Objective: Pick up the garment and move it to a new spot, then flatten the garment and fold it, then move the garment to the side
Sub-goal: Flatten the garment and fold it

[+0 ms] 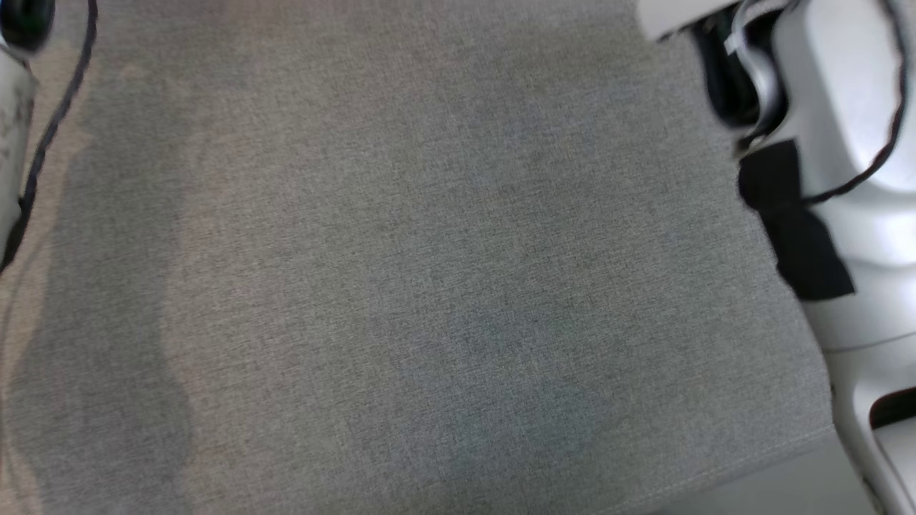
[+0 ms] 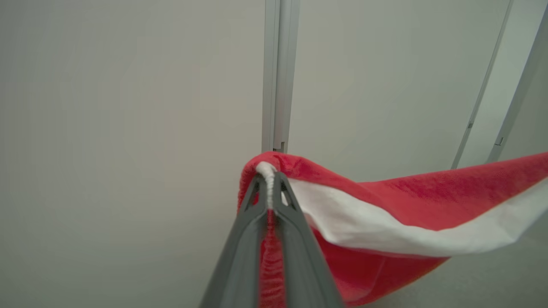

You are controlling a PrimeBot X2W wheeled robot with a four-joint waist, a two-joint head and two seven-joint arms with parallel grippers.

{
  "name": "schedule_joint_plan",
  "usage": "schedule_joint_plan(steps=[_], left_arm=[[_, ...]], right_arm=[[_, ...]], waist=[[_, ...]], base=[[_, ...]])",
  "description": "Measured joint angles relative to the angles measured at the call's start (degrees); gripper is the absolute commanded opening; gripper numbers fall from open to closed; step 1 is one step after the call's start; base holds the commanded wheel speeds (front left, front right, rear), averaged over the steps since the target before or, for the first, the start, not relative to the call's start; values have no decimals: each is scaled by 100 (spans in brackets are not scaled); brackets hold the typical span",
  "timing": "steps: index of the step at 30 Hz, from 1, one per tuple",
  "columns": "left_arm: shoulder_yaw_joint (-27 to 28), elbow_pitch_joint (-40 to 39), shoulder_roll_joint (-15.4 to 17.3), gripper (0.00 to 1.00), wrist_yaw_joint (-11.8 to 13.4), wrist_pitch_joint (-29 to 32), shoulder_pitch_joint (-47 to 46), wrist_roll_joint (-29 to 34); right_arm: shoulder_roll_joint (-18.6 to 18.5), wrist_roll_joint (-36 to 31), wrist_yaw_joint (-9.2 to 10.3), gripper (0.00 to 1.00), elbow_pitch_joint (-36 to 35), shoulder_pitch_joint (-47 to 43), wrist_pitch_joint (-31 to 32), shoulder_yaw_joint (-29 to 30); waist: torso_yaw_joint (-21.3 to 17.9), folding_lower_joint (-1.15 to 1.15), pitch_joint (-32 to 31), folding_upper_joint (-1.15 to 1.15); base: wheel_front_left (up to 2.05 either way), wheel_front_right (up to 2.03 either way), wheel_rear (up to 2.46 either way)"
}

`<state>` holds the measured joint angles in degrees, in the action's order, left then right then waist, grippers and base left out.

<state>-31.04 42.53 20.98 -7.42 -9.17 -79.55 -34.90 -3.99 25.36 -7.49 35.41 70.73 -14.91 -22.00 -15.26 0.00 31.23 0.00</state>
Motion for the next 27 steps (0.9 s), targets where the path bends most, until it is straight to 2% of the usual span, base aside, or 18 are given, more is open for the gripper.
schedule_joint_plan(steps=[4, 7, 12, 15, 18, 20, 24, 27], left_arm=[[-223, 271, 108, 0, 0, -221, 442, -481], [-292, 180, 175, 0, 0, -367, 748, -962], [-386, -615, 487, 0, 0, -533, 1376, -1782], [-442, -1224, 737, 0, 0, -569, 1984, -1986], [-289, -1856, 847, 0, 0, -579, 2739, -2097], [-97, -2256, 810, 0, 0, -587, 3253, -2030], [281, -2866, 386, 0, 0, -592, 4392, -1751], [514, -3198, 33, 0, 0, -593, 5133, -1494]], right_arm=[[38, 230, 0, 0, -104, -464, -1, -456], [2, 383, 0, 0, -343, -814, -2, -557], [-227, 497, 0, 0, -1020, -1459, -8, -536], [-457, 498, 0, 0, -1436, -2034, -8, -444], [-664, 587, 0, 0, -1744, -2655, -8, -332], [-812, 581, 0, 0, -1925, -3065, -7, -180], [-1047, 580, 0, 0, -2274, -3960, -8, 226], [-1088, 599, 0, 0, -2564, -4598, -8, 517]], waist=[[-94, 0, 242, 0], [-85, 0, 306, 0], [-1, 0, 247, 0], [84, 0, 147, 0], [184, 0, 15, 0], [260, 0, -93, 0], [428, 0, -383, 0], [537, 0, -631, 0]], base=[[0, 0, 0], [0, 0, 0], [0, 0, 0], [0, 0, 0], [0, 0, 0], [0, 0, 0], [0, 0, 0], [0, 0, 0]])
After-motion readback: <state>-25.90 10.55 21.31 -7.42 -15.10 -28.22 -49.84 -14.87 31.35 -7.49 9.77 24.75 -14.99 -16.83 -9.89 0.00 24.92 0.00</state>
